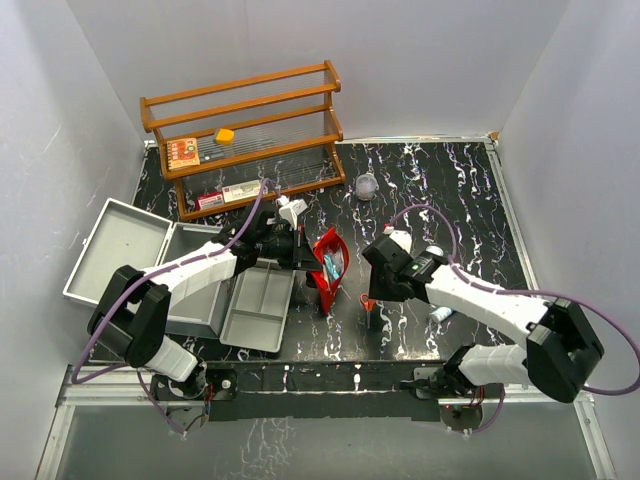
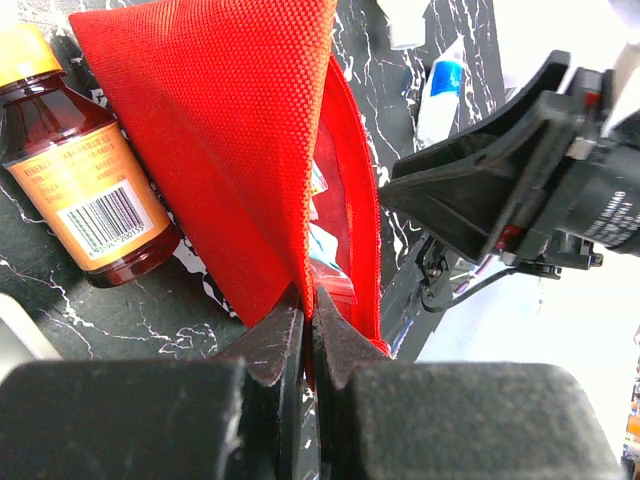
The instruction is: Organize the medicine kit
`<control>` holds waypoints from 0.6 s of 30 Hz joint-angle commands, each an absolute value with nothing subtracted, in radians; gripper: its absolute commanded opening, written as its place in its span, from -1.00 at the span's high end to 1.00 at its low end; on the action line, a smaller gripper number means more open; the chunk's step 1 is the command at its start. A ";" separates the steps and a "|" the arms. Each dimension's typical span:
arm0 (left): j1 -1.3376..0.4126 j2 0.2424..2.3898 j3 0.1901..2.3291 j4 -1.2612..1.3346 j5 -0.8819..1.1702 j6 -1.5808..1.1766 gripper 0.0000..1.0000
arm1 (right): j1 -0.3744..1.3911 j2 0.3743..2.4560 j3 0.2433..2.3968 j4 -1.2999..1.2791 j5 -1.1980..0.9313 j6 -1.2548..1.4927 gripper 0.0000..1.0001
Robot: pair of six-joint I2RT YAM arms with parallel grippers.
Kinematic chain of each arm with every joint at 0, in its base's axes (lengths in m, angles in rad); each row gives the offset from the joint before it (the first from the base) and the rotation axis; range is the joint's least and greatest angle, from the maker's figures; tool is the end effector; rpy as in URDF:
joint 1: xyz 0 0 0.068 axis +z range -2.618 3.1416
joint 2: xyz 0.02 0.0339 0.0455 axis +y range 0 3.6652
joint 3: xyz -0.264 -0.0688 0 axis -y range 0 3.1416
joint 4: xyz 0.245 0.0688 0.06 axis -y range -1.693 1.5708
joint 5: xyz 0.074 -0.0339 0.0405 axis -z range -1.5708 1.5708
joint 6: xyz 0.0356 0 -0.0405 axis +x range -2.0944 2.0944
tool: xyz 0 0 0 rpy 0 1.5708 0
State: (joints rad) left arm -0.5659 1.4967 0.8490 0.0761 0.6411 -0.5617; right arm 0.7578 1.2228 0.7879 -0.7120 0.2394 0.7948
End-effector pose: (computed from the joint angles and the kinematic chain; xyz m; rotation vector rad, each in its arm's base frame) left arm 0.2572 -0.1886 0.2213 0.4187 2.2833 -1.3072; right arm 0.1671 0.1465 0.2139 0.1184 2.6675 0.1734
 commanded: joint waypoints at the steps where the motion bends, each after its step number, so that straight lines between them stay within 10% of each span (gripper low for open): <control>1: -0.571 1.477 0.850 0.111 0.678 -0.567 1.00 | 0.760 1.260 0.815 -0.710 0.285 0.808 0.41; 18: -0.570 1.479 0.840 0.127 0.691 -0.577 1.00 | 0.760 1.434 0.832 -0.610 0.333 0.820 0.53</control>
State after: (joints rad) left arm -0.5659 1.4967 0.8425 0.1040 0.6540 -0.5701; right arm 0.7582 1.4353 0.7914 -0.6731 0.2943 0.8074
